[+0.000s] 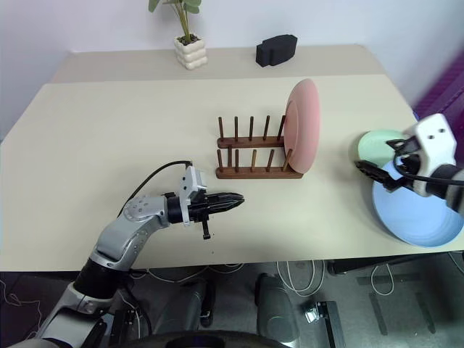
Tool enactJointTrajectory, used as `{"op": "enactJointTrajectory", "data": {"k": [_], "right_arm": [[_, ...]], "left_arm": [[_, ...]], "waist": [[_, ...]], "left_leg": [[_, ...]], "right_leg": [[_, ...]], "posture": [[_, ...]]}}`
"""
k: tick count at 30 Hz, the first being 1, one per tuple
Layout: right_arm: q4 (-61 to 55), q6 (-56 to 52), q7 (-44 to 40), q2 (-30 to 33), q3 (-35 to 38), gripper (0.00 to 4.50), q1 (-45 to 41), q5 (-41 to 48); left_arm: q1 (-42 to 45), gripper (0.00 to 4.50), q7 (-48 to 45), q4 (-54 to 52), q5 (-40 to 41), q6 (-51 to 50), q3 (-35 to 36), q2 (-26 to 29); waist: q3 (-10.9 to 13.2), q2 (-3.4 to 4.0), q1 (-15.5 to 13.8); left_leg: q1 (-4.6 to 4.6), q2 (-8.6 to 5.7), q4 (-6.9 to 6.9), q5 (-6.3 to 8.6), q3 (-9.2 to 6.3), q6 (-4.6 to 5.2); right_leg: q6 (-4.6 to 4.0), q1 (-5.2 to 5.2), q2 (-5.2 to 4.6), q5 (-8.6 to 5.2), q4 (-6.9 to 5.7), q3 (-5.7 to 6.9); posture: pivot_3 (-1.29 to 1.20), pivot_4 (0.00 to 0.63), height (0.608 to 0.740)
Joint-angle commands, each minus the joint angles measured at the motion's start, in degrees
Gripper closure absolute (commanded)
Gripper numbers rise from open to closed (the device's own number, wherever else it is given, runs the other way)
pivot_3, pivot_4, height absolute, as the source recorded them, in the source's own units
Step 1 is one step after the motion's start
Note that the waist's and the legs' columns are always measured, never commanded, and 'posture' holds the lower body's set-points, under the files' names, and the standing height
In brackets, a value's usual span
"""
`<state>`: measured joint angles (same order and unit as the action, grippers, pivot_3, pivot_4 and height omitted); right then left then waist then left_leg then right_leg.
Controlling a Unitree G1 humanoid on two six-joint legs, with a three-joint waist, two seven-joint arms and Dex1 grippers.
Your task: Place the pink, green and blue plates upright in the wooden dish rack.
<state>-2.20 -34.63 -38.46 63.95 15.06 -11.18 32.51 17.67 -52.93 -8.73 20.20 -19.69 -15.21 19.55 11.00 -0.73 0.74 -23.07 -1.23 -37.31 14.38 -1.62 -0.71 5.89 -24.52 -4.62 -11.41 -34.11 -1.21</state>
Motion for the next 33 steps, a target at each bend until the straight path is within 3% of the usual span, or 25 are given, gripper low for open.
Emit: {"op": "enactJointTrajectory", "data": {"k": [1, 5, 11, 17, 25, 28, 33], "right_arm": [[8.5, 1.4, -1.4, -1.8, -6.0, 0.06, -9.6, -6.4], [24.7, 1.5, -1.5, -7.4, -13.5, 0.06, -23.6, -13.8], [44.9, 6.0, -2.3, -12.4, -19.0, 0.06, -35.3, -23.1], [56.4, 10.6, -2.1, -14.6, -19.6, 0.06, -40.7, -28.1], [59.2, 11.9, -3.3, -16.4, -18.4, 0.06, -41.6, -29.9], [58.8, 11.8, -3.7, -17.1, -18.0, 0.84, -41.5, -30.2], [57.9, 11.5, -4.1, -17.9, -17.3, 3.42, -41.3, -30.4]], "left_arm": [[0.7, 4.3, -0.1, -0.9, -0.2, 1.2, -0.2, -0.5], [-0.6, 4.3, 1.1, -2.3, -0.3, 0.9, 0.6, -0.1], [-2.0, 4.3, 2.8, -4.1, -0.4, 0.6, 1.3, 0.4], [-2.5, 4.3, 3.5, -4.8, -0.1, 0.3, 1.7, 1.0], [-1.9, 4.3, 3.7, -4.4, -0.2, 0.4, 1.6, 1.0], [-1.7, 4.3, 3.6, -4.3, -0.2, 0.4, 1.5, 1.0], [-1.6, 4.3, 3.5, -4.2, -0.2, 0.4, 1.6, 1.1]], "waist": [[0.0, 0.01, -0.1], [0.0, -0.02, 0.0], [0.0, 0.0, -0.3], [0.0, 0.01, 0.0], [0.0, 0.02, 0.2], [0.0, 0.03, 0.2], [0.0, 0.02, 0.2]], "left_leg": [[-0.04, -0.03, -0.01, 0.0, -0.01, 0.0], [-0.07, -0.06, 0.01, 0.0, -0.04, 0.0], [-0.12, -0.1, 0.06, -0.01, -0.09, 0.0], [-0.11, -0.15, 0.04, -0.01, -0.07, 0.0], [-0.08, -0.15, 0.05, -0.01, -0.07, 0.0], [-0.06, -0.15, 0.04, -0.01, -0.07, 0.0], [-0.06, -0.15, 0.03, -0.01, -0.06, -0.01]], "right_leg": [[-0.13, -0.02, -0.02, 0.08, 0.0, 0.0], [-0.19, -0.04, -0.03, 0.13, 0.0, 0.01], [-0.18, -0.07, -0.03, 0.14, 0.0, 0.04], [-0.17, -0.07, -0.05, 0.14, -0.01, 0.03], [-0.13, -0.06, -0.04, 0.17, -0.04, 0.03], [-0.06, -0.06, -0.03, 0.21, -0.06, 0.02], [-0.04, -0.05, -0.04, 0.23, -0.07, 0.02]], "posture": [[0.0, 0.15, 0.738], [0.0, 0.15, 0.738], [0.0, 0.15, 0.738], [0.0, 0.15, 0.738], [0.0, 0.15, 0.738], [0.0, 0.15, 0.738], [0.0, 0.15, 0.738]]}}
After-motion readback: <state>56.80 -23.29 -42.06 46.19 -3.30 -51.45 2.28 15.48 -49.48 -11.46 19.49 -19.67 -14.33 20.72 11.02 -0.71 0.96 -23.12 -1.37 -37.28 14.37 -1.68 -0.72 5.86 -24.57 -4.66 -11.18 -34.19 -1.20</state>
